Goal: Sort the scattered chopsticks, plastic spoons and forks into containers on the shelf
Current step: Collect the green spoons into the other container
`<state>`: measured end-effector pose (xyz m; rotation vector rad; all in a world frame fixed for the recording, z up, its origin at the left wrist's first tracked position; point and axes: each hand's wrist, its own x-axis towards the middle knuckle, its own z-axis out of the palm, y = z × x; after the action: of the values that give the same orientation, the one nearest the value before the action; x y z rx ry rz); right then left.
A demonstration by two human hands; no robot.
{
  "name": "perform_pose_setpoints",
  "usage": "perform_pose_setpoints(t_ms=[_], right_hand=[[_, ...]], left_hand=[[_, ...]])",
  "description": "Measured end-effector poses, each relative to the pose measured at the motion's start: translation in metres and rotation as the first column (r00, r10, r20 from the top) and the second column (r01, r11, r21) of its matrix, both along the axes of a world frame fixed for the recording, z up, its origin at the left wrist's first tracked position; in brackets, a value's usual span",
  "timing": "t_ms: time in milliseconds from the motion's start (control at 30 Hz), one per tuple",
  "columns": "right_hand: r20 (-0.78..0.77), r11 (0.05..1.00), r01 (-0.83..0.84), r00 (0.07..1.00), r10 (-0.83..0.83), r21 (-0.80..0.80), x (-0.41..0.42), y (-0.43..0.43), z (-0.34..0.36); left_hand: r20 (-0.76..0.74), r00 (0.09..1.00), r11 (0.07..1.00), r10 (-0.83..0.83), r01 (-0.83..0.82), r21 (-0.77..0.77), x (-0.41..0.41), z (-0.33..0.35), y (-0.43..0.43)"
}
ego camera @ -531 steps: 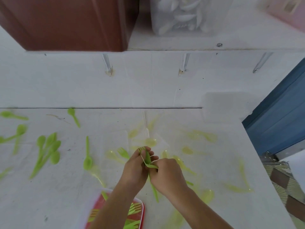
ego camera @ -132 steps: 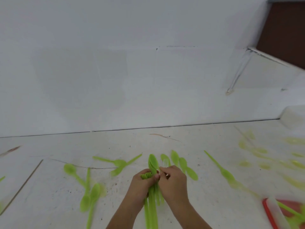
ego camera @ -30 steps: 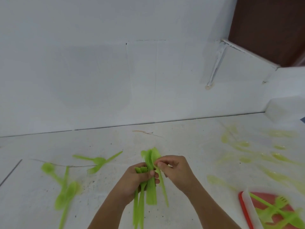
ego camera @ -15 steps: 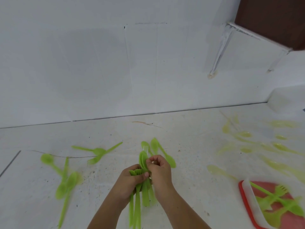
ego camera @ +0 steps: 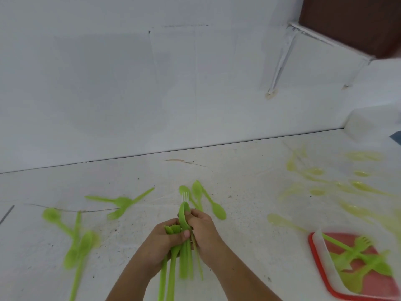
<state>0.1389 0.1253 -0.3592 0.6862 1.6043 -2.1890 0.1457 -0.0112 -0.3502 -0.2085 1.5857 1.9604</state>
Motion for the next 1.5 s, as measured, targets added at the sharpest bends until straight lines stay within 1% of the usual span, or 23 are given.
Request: perform_pose_setpoints(t_ms=[133, 300, 400, 467, 500, 533, 567, 600, 633, 667, 700, 767, 800, 867, 933, 1033, 1100, 1167, 1200, 1267, 1367, 1433, 1500], right_hand=[[-0.036, 0.997, 0.072, 0.997, -0.073, -0.04, 0.005, 0.014, 0.011], [-0.12, 0.951, 0.292, 0.945, -0.304, -0.105, 0.036, 0.07, 0.035], [-0.196, 0.859, 0.497, 0.836, -0.512, -0.123, 0.062, 0.128, 0.056], [-0.297, 0.774, 0.632, 0.732, -0.613, -0.037, 0.083, 0.18, 0.067], [-0.383, 0.738, 0.668, 0.71, -0.591, 0.098, 0.096, 0.207, 0.071], [-0.473, 0.686, 0.666, 0.724, -0.502, 0.293, 0.108, 0.233, 0.072], [-0.516, 0.591, 0.623, 0.774, -0.368, 0.512, 0.119, 0.258, 0.073], [-0.497, 0.473, 0.542, 0.837, -0.23, 0.694, 0.125, 0.281, 0.071], [-0.433, 0.383, 0.431, 0.897, -0.087, 0.817, 0.128, 0.302, 0.067], [-0.322, 0.314, 0.288, 0.945, 0.063, 0.905, 0.128, 0.319, 0.059], [-0.185, 0.232, 0.137, 0.962, 0.203, 0.963, 0.126, 0.334, 0.052], [0.027, 0.088, -0.068, 0.913, 0.407, 0.994, 0.123, 0.355, 0.031], [0.074, 0.066, -0.119, 0.877, 0.474, 0.991, 0.123, 0.36, 0.022], [0.076, 0.054, -0.133, 0.802, 0.592, 0.99, 0.125, 0.371, 0.005], [0.016, 0.054, -0.073, 0.725, 0.688, 0.996, 0.129, 0.379, -0.006], [-0.08, 0.066, 0.047, 0.67, 0.738, 0.997, 0.139, 0.384, -0.013], [-0.097, 0.079, 0.057, 0.662, 0.743, 0.995, 0.145, 0.385, -0.011], [-0.034, 0.045, 0.0, 0.654, 0.755, 0.999, 0.153, 0.389, -0.009], [-0.038, 0.047, 0.003, 0.651, 0.758, 0.999, 0.158, 0.393, -0.007], [-0.095, 0.085, 0.047, 0.637, 0.765, 0.995, 0.168, 0.407, -0.004], [-0.19, 0.159, 0.105, 0.633, 0.751, 0.982, 0.188, 0.435, -0.013], [-0.148, 0.116, 0.093, 0.701, 0.698, 0.989, 0.198, 0.45, -0.015], [-0.031, 0.021, 0.022, 0.731, 0.681, 1.0, 0.195, 0.455, -0.011]], left_hand=[[-0.018, 1.0, 1.0, -0.014, 0.015, 0.014, -0.003, 0.006, 0.012], [-0.016, 0.999, 0.999, 0.039, -0.039, 0.012, 0.005, 0.009, 0.048], [-0.015, 1.0, 0.999, 0.014, -0.014, -0.034, 0.008, 0.011, 0.079], [-0.034, 0.998, 0.998, -0.052, 0.05, -0.049, 0.008, 0.017, 0.104], [-0.041, 0.996, 0.996, -0.077, 0.076, -0.041, 0.01, 0.022, 0.117], [-0.056, 0.993, 0.995, -0.1, 0.099, -0.021, 0.012, 0.028, 0.131], [-0.081, 0.989, 0.993, -0.12, 0.121, 0.006, 0.014, 0.037, 0.145], [-0.11, 0.985, 0.99, -0.132, 0.136, 0.036, 0.017, 0.047, 0.161], [-0.135, 0.982, 0.988, -0.132, 0.141, 0.063, 0.02, 0.059, 0.176], [-0.159, 0.979, 0.986, -0.126, 0.141, 0.089, 0.022, 0.072, 0.191], [-0.188, 0.975, 0.984, -0.116, 0.139, 0.11, 0.023, 0.086, 0.208], [-0.252, 0.963, 0.983, -0.096, 0.132, 0.131, 0.025, 0.109, 0.243], [-0.285, 0.954, 0.981, -0.091, 0.135, 0.138, 0.024, 0.118, 0.26], [-0.337, 0.938, 0.981, -0.081, 0.134, 0.138, 0.025, 0.129, 0.294], [-0.37, 0.926, 0.987, -0.071, 0.119, 0.108, 0.027, 0.13, 0.326], [-0.405, 0.913, 0.998, -0.038, 0.055, 0.03, 0.035, 0.122, 0.366], [-0.468, 0.883, 1.0, -0.011, 0.0, -0.023, 0.042, 0.114, 0.39], [-0.52, 0.853, 0.997, 0.036, -0.069, -0.044, 0.049, 0.106, 0.409], [-0.532, 0.845, 0.995, 0.06, -0.094, -0.036, 0.052, 0.102, 0.418], [-0.545, 0.835, 0.992, 0.082, -0.122, -0.038, 0.059, 0.094, 0.433], [-0.587, 0.81, 0.981, -0.002, -0.113, -0.159, 0.067, 0.078, 0.448], [-0.613, 0.789, 0.969, -0.045, -0.116, -0.22, 0.07, 0.07, 0.455], [-0.657, 0.751, 0.958, -0.064, -0.137, -0.25, 0.07, 0.064, 0.46]])
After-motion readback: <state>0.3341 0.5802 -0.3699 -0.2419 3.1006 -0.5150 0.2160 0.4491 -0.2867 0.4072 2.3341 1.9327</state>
